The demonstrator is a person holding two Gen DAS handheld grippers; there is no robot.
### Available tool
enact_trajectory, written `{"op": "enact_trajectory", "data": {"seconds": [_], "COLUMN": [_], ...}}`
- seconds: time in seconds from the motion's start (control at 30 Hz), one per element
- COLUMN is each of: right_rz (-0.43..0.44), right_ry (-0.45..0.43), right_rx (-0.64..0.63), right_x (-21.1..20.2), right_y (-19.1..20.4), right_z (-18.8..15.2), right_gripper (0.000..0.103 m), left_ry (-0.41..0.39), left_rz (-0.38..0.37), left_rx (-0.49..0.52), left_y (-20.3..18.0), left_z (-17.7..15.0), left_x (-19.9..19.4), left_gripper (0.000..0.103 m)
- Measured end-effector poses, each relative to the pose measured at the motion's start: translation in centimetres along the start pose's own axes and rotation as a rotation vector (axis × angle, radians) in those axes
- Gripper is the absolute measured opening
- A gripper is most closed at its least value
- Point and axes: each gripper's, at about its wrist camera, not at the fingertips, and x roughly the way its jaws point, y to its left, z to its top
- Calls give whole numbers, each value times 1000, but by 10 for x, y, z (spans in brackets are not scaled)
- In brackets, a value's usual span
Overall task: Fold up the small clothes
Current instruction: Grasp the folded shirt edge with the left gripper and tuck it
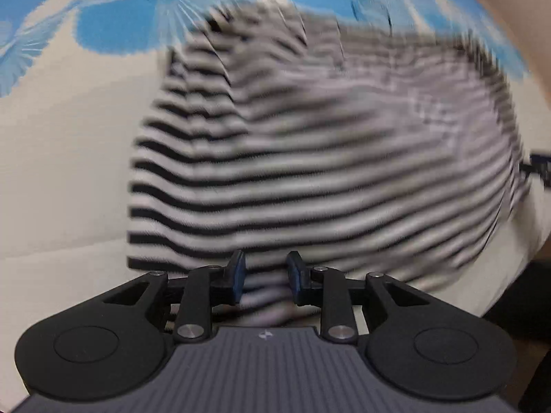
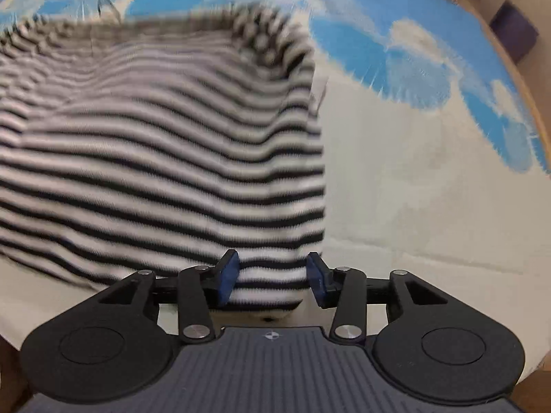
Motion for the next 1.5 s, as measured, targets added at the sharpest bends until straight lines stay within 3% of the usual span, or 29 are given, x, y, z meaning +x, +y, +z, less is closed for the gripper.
{"op": "enact_trajectory", "data": {"seconds": [0.1, 0.13, 0.17, 0.23, 0.3, 0.33, 0.4, 0.47, 0.6, 0.73, 1.13, 1.2, 1.27, 1.33, 1.43, 1.5], "right_rz": [-33, -36, -30, -14, -5, -5, -17, -18, -15, 3, -19, -21, -24, -27, -33, -35], "right_ry": [-208, -285, -349, -435, -444, -382, -384, -396, -326, -316, -280, -278, -274, -272, -260, -258], "right_rx": [56, 88, 119, 173, 205, 189, 179, 202, 248, 280, 259, 260, 259, 258, 258, 264], "right_x": [-52, -71, -86, -102, -96, -88, -86, -83, -66, -59, -45, -43, -42, -41, -40, -39], "right_y": [-9, -13, -17, -24, -28, -28, -29, -37, -48, -53, -54, -52, -51, -50, -49, -48], "right_z": [8, 8, 7, 0, -10, -10, -10, -8, -6, -5, 1, 1, 1, 2, 2, 2], "right_gripper": [47, 53, 60, 62, 62, 60, 55, 55, 55, 56, 56, 56, 56, 56, 56, 56], "left_ry": [-154, -196, -220, -255, -273, -275, -254, -213, -138, -99, -110, -112, -110, -107, -119, -125], "left_rz": [-40, -42, -44, -23, -10, -26, -65, -83, -63, -60, -40, -44, -65, -80, -53, -56], "left_rx": [-154, -226, -287, -436, -512, -534, -558, -543, -474, -458, -326, -313, -294, -255, -169, -167], "left_y": [25, 37, 48, 73, 86, 92, 99, 99, 93, 96, 70, 67, 63, 54, 40, 40], "left_z": [4, 4, 5, 3, 1, 0, -1, 0, 3, 4, 24, 25, 27, 26, 25, 25], "left_x": [-31, -39, -43, -49, -48, -46, -41, -27, -1, 19, 34, 35, 38, 38, 37, 35], "left_gripper": [37, 44, 47, 50, 52, 52, 54, 58, 58, 59, 61, 55, 33, 18, 14, 12]}}
